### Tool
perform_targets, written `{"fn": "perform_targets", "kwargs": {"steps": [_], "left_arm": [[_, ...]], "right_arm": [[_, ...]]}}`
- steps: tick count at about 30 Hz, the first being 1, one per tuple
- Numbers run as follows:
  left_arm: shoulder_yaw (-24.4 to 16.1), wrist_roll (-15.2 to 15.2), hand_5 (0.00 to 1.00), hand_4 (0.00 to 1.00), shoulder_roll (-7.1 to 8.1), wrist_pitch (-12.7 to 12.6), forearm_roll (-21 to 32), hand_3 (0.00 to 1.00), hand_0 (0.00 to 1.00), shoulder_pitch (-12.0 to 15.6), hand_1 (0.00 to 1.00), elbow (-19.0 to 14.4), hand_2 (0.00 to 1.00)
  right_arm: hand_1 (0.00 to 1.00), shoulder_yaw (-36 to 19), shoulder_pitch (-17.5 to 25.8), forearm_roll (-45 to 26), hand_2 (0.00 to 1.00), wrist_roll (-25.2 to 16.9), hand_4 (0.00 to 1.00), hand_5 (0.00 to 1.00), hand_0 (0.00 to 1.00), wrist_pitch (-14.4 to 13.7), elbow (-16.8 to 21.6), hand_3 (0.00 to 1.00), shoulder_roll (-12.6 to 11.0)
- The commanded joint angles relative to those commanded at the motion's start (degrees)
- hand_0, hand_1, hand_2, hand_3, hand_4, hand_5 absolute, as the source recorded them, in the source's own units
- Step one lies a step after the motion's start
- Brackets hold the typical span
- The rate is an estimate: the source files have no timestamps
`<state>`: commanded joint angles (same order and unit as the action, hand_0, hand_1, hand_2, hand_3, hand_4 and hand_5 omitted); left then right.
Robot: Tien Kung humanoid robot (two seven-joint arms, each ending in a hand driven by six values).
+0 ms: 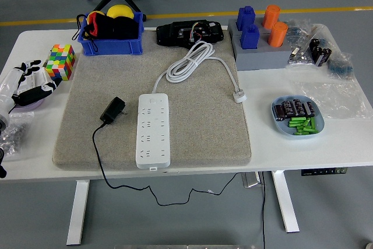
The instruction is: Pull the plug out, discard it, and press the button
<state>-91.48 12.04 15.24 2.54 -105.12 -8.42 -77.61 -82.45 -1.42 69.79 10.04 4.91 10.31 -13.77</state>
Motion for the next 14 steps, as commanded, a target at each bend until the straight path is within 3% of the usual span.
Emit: {"fn": "perform_targets", "kwargs": {"steps": [14], "left_arm": [[0.49, -0.2, 0.517, 0.798, 0.63, -0.26, 0.29, 0.901, 0.903, -1.12, 0.938, 0.1, 0.902]], "right_arm": [[0.716, 1.75, -0.7, -1.29, 0.711, -0.43, 0.752, 0.638, 0.821, -0.07, 0.0, 0.664, -0.43]]}}
